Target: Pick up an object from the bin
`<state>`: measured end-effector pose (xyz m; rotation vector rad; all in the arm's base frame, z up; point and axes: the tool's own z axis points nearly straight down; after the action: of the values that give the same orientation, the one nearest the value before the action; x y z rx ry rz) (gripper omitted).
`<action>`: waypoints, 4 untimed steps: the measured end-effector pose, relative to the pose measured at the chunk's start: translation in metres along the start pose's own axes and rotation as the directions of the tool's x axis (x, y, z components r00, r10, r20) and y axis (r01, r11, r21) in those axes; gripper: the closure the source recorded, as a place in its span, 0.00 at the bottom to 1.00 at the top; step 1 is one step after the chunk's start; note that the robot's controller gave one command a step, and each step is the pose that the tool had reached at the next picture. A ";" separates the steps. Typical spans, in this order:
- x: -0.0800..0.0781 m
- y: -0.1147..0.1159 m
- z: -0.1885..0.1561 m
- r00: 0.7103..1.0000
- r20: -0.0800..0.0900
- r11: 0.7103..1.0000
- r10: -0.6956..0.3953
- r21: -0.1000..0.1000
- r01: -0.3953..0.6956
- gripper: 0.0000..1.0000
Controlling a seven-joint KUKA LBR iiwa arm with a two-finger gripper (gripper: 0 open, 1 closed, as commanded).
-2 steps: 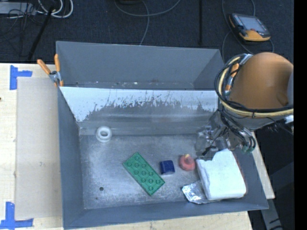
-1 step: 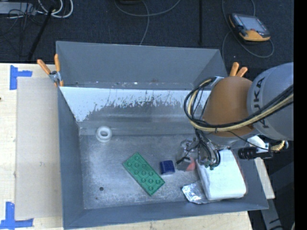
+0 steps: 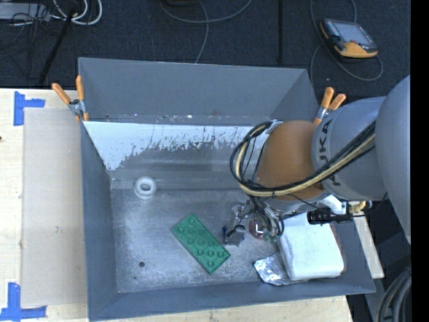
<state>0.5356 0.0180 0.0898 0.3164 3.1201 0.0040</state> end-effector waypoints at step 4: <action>0.038 0.009 -0.193 0.817 -0.005 0.817 -0.577 -0.001 0.577 1.00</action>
Offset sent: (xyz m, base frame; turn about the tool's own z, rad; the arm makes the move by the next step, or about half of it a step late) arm -0.0133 0.0059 0.1250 -0.1547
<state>0.4987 0.0340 0.2823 -0.6439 3.0738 0.0011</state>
